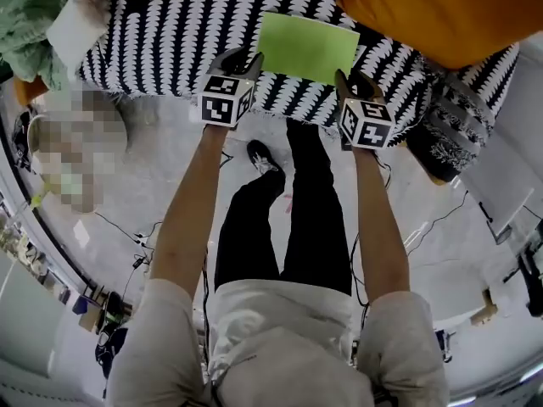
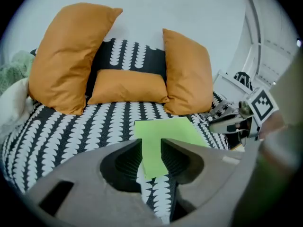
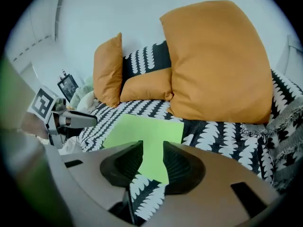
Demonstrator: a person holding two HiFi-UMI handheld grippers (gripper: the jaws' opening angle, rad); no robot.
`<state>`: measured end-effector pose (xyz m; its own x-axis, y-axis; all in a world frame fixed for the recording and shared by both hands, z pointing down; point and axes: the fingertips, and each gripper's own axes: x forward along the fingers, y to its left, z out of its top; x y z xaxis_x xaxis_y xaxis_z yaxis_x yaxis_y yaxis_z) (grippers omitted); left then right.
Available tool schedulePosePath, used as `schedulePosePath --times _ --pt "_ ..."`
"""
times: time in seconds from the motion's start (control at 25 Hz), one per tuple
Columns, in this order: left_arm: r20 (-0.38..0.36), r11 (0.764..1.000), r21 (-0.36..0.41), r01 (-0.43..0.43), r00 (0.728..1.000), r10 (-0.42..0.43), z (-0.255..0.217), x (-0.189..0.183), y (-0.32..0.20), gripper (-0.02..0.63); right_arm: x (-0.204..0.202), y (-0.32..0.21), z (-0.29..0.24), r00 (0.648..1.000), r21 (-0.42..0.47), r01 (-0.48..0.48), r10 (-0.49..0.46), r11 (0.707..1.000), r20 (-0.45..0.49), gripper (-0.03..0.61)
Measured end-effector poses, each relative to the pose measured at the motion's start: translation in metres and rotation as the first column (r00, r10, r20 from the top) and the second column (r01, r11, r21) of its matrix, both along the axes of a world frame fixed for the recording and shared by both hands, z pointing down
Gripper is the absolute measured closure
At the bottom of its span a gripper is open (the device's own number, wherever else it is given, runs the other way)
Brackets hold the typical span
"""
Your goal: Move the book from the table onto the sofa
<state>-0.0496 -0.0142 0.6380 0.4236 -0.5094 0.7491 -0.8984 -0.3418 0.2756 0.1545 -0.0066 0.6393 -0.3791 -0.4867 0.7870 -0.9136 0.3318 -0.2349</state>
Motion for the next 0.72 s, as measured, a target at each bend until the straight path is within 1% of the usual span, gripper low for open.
schedulePosePath --times 0.16,0.24,0.36,0.48,0.6,0.72 --pt "-0.026 0.996 0.089 -0.009 1.000 0.011 -0.052 0.001 0.014 0.492 -0.015 0.027 -0.038 1.000 0.056 -0.012 0.012 0.998 0.008 0.453" --pt "-0.034 0.989 0.141 -0.037 0.999 0.043 -0.084 0.010 0.026 0.515 -0.020 0.039 -0.065 1.000 0.087 -0.017 0.016 0.996 0.009 0.454" --pt "-0.046 0.977 0.194 -0.087 0.994 0.097 -0.135 0.020 0.061 0.515 -0.027 0.065 -0.113 1.000 0.133 -0.029 0.029 0.991 0.001 0.456" --pt "-0.061 0.975 0.210 -0.073 0.994 0.088 -0.180 0.011 0.093 0.515 -0.042 0.087 -0.159 0.999 0.174 -0.037 0.037 0.984 0.000 0.456" --pt "-0.084 0.975 0.214 -0.052 0.994 0.071 -0.213 0.013 0.125 0.515 -0.045 0.116 -0.194 0.998 0.169 -0.058 0.057 0.984 0.006 0.456" --pt "-0.117 0.973 0.231 -0.024 0.992 0.052 -0.243 0.020 0.143 0.515 -0.045 0.134 -0.225 0.996 0.181 -0.089 0.087 0.980 0.019 0.456"
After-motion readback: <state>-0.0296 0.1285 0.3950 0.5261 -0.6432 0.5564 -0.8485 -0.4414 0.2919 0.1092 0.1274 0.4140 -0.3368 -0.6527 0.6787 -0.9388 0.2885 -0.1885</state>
